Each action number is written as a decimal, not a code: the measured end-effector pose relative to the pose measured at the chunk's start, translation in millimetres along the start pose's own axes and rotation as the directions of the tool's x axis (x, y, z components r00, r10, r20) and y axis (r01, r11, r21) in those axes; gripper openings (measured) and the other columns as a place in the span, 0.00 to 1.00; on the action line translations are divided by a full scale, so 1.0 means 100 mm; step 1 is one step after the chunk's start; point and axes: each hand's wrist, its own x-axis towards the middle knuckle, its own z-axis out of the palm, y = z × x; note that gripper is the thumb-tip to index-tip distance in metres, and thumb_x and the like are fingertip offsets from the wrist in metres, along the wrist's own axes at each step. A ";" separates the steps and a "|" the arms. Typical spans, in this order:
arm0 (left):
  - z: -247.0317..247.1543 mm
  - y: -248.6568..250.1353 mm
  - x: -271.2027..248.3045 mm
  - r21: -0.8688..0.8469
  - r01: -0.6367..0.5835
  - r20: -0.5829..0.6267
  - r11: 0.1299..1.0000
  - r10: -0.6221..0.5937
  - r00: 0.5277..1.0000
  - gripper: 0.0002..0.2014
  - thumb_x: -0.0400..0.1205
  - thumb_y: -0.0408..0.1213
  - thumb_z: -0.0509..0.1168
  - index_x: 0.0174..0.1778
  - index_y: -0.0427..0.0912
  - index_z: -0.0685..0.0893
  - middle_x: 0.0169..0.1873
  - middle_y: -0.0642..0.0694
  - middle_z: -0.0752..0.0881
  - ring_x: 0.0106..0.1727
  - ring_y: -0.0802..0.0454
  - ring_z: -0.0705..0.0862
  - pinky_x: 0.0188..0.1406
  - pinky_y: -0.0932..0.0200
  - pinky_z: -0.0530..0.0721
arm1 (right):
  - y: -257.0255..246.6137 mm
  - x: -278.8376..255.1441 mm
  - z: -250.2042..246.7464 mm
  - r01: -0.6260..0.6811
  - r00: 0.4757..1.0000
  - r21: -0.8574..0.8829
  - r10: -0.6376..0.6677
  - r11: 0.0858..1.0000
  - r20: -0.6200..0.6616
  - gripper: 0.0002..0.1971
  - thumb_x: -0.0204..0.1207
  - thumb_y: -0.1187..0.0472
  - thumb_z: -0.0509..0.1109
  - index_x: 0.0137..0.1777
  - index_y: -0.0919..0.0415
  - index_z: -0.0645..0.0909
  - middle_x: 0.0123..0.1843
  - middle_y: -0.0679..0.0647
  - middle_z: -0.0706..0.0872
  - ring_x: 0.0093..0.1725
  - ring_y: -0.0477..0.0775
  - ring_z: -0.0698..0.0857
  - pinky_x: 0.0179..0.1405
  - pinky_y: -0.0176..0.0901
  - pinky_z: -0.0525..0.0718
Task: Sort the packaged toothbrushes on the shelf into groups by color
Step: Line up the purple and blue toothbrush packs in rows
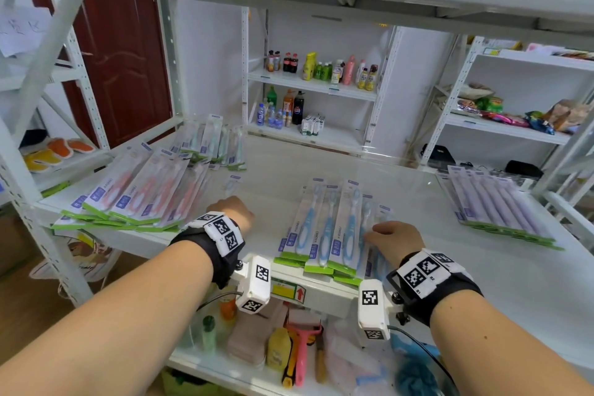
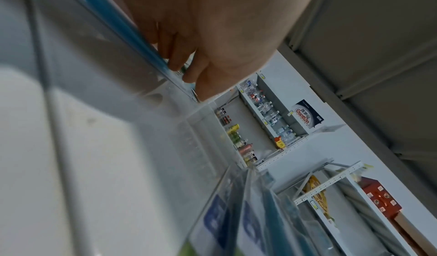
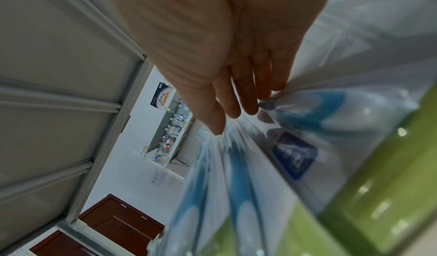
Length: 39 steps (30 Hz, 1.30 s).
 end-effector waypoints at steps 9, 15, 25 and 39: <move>0.01 0.15 0.01 -0.030 -0.081 0.040 0.996 0.082 0.996 0.18 0.85 0.37 0.54 0.69 0.32 0.74 0.71 0.36 0.74 0.71 0.38 0.74 0.69 0.52 0.71 | 0.06 -0.07 -0.06 -0.047 0.998 0.054 0.048 0.997 -0.032 0.24 0.71 0.60 0.74 0.68 0.59 0.78 0.69 0.57 0.80 0.65 0.58 0.80 0.60 0.42 0.75; 0.07 0.34 -0.10 -0.103 -0.197 0.037 0.975 0.201 0.979 0.20 0.86 0.34 0.53 0.74 0.31 0.70 0.75 0.36 0.70 0.76 0.41 0.69 0.72 0.57 0.66 | 0.10 -0.10 -0.12 -0.160 0.986 -0.148 0.164 0.976 0.015 0.19 0.66 0.49 0.78 0.47 0.55 0.73 0.45 0.49 0.80 0.39 0.48 0.80 0.37 0.40 0.75; 0.16 0.26 -0.14 -0.025 -0.126 -0.034 0.992 0.125 0.992 0.25 0.76 0.43 0.70 0.67 0.38 0.76 0.67 0.40 0.79 0.65 0.42 0.79 0.64 0.54 0.78 | 0.26 -0.14 -0.43 -0.243 0.966 -0.373 0.257 0.895 -0.014 0.18 0.67 0.54 0.77 0.25 0.62 0.75 0.23 0.53 0.78 0.26 0.51 0.77 0.21 0.36 0.69; 0.13 0.13 -0.15 -0.089 -0.055 0.103 0.994 0.064 0.993 0.16 0.69 0.47 0.73 0.34 0.36 0.81 0.31 0.42 0.82 0.33 0.45 0.82 0.29 0.61 0.75 | 0.42 -0.15 -0.50 -0.248 0.966 -0.369 0.257 0.896 -0.025 0.21 0.57 0.47 0.80 0.32 0.63 0.77 0.25 0.53 0.80 0.24 0.49 0.80 0.17 0.32 0.68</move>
